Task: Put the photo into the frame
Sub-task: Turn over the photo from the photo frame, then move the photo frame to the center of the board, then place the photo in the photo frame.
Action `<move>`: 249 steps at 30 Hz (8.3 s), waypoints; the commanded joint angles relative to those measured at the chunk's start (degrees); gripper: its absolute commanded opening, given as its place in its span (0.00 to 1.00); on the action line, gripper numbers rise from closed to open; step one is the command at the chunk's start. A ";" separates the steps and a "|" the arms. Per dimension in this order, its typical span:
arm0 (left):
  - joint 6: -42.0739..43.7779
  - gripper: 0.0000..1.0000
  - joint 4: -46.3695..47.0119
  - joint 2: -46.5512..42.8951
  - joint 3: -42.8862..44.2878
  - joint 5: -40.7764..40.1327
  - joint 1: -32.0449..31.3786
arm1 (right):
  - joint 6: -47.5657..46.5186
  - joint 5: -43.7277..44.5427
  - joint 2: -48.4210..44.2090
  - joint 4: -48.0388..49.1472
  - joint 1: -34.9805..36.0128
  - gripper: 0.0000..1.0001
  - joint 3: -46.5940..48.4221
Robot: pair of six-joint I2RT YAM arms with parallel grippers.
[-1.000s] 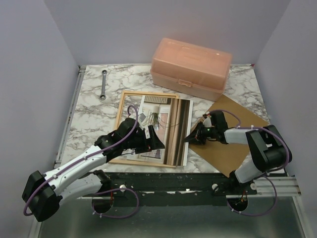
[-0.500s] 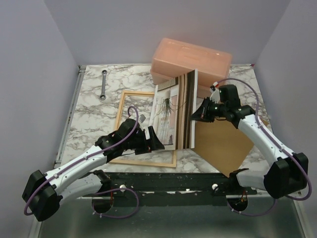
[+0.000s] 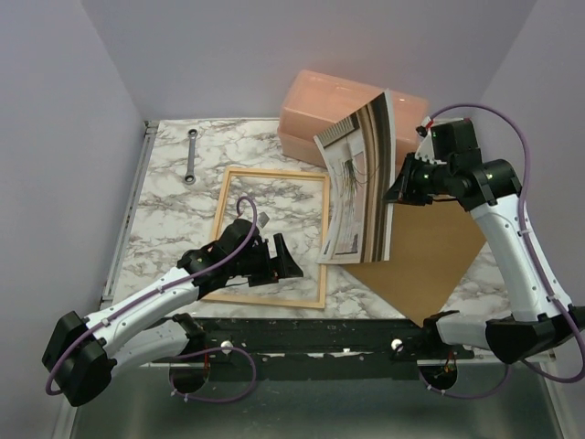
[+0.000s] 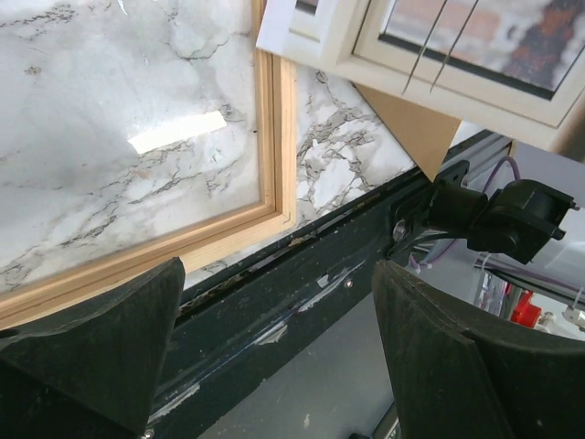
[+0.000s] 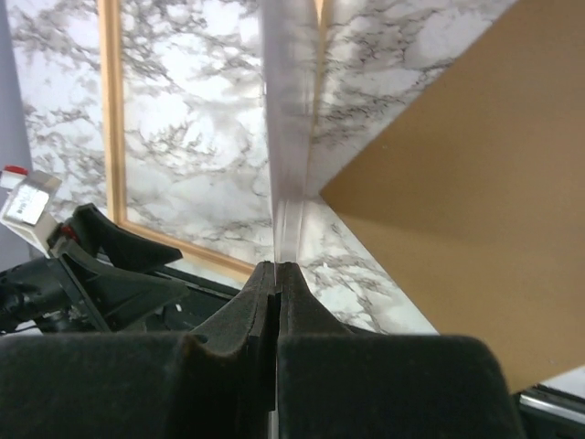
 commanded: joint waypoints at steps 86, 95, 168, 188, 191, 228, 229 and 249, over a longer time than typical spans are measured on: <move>-21.69 0.79 67.96 35.31 -6.29 5.36 3.75 | 9.03 -4.01 7.17 19.76 21.86 0.72 -23.27; -23.53 0.79 75.59 37.05 -12.10 4.19 5.26 | 9.04 -1.46 6.72 18.80 21.83 0.75 -23.66; 14.30 0.00 -15.79 -33.33 28.99 -33.34 8.80 | 10.81 9.78 30.57 26.78 25.04 0.53 -21.78; 13.84 0.00 -17.56 -30.84 27.32 -28.31 8.79 | 11.28 18.88 23.58 17.64 26.57 0.00 -21.39; 13.71 0.00 -16.83 -29.74 26.50 -26.26 8.79 | 11.69 19.63 20.59 16.61 26.59 0.00 -23.43; 12.43 0.00 -5.47 -4.56 35.55 9.35 8.79 | 5.36 -0.65 3.68 19.67 8.28 0.95 -34.60; 12.36 0.00 -4.51 -3.62 36.14 11.63 8.79 | 5.20 -1.87 2.93 19.92 6.71 0.96 -34.96; 12.49 0.00 -2.51 -1.05 6.00 21.90 22.56 | 3.28 -3.15 1.91 19.63 -0.72 0.98 -37.44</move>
